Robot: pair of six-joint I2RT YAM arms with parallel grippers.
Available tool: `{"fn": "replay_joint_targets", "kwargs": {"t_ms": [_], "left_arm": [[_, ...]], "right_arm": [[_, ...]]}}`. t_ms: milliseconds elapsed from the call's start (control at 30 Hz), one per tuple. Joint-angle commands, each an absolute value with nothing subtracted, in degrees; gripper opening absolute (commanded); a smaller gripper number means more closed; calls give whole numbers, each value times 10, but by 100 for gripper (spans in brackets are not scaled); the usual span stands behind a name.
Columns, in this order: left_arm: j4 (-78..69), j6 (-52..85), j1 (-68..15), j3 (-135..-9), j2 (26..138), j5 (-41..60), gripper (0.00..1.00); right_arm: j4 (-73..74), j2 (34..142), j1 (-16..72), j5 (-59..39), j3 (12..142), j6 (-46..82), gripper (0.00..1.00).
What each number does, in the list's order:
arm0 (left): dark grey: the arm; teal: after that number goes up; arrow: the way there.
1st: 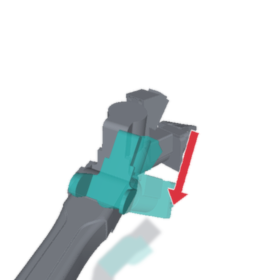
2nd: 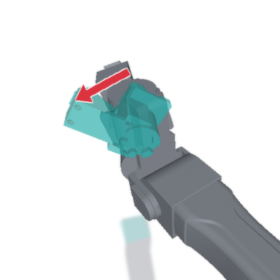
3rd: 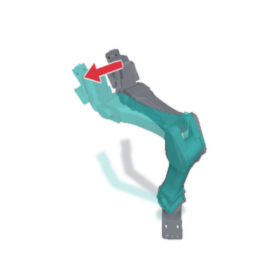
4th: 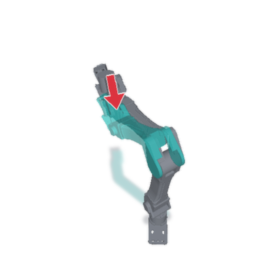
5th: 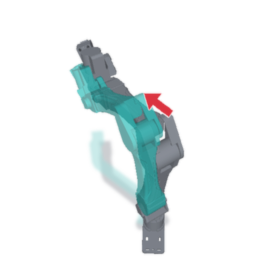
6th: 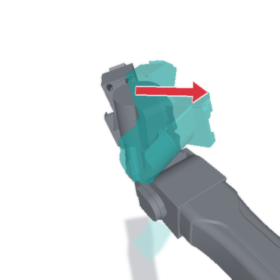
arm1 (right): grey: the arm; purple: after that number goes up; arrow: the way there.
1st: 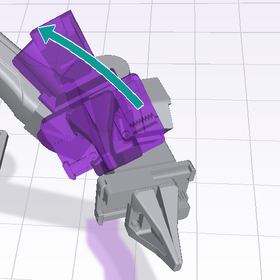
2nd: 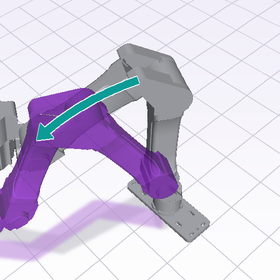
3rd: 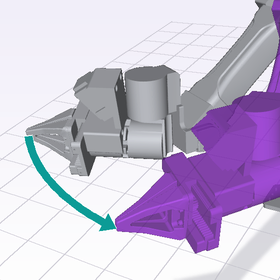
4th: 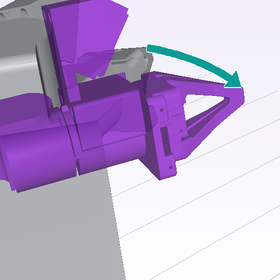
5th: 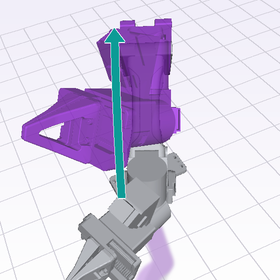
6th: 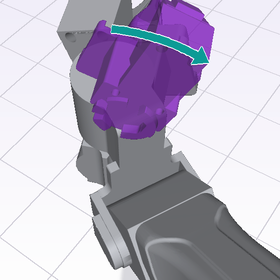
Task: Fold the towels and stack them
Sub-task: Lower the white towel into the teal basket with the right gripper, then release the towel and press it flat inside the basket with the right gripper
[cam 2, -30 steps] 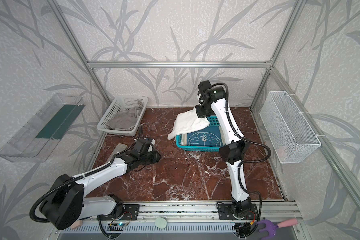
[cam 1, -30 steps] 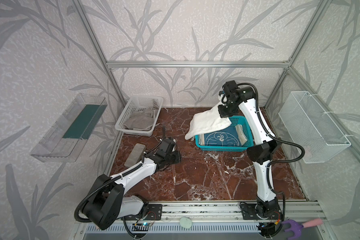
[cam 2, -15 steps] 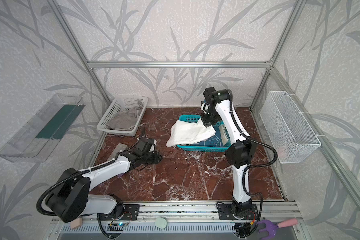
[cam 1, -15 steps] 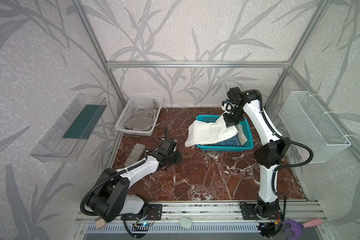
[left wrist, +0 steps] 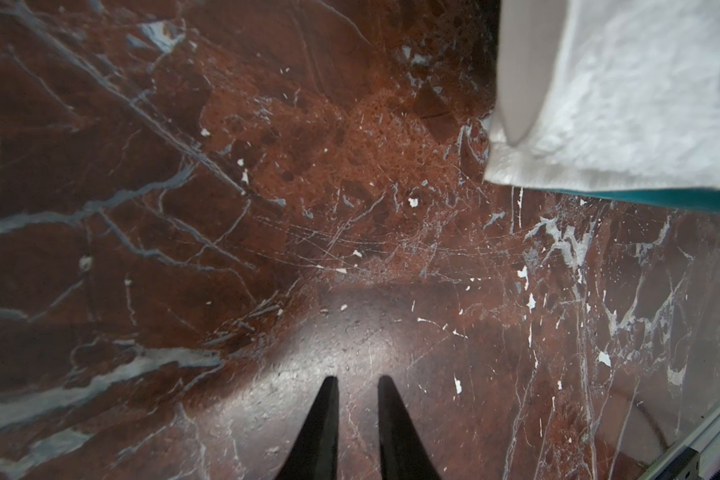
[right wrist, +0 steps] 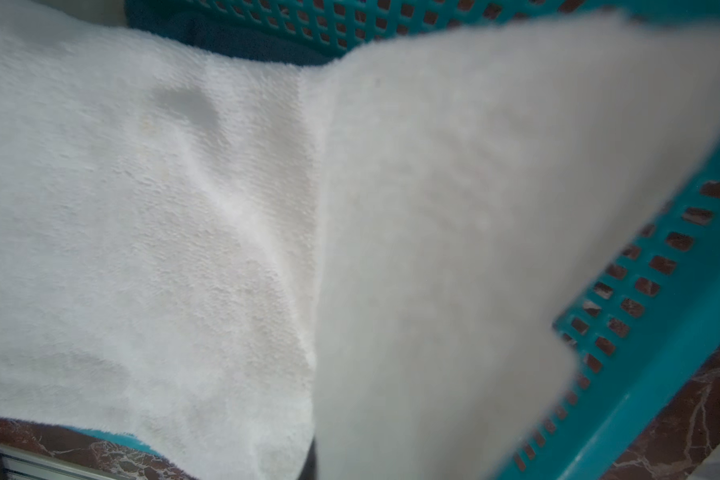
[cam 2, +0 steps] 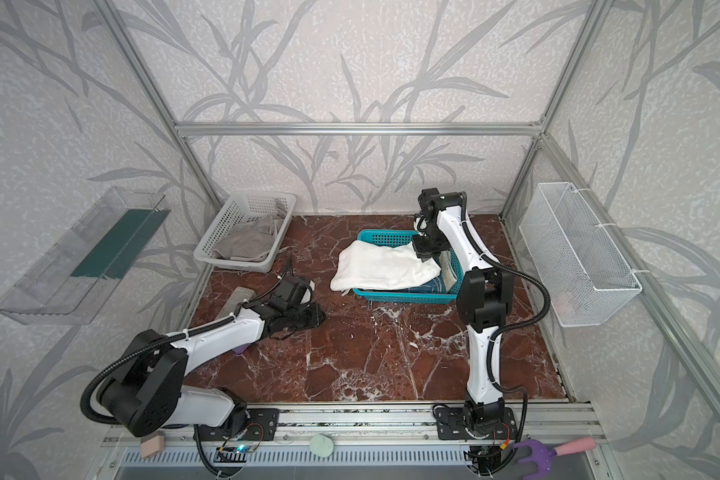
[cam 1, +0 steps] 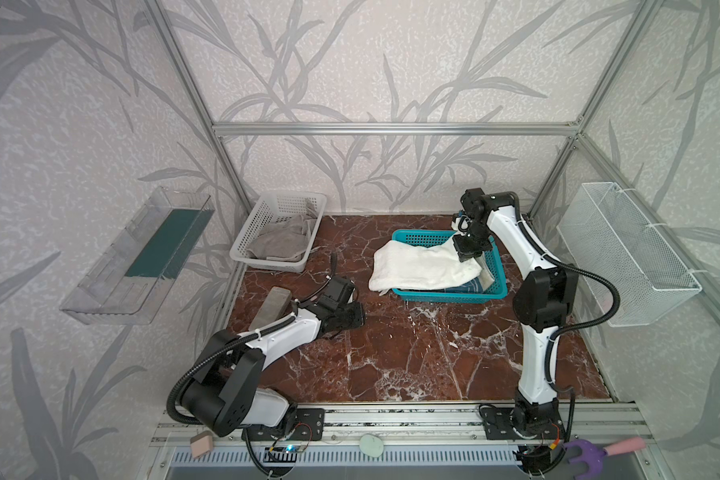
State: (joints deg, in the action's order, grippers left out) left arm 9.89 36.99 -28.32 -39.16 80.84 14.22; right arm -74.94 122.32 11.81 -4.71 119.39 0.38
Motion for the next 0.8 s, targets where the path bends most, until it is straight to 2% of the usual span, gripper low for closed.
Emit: {"fn": "replay_joint_targets", "kwargs": {"t_ms": [0,300,500,767], "left_arm": [[107,367,-280,-414,820,140,21],[116,363,-280,-429,836,141,21],[116,366,-280,-428,841,146,21],[114,366,-280,-426,837,142,21]], "right_arm": [[-691,1184,102,-23,1160,28,0],[-569,1141,64,-27,1068,62,0],[-611,1189,58,-33,1105,52,0],[-607,1169,54,-5,1069,67,0]]}}
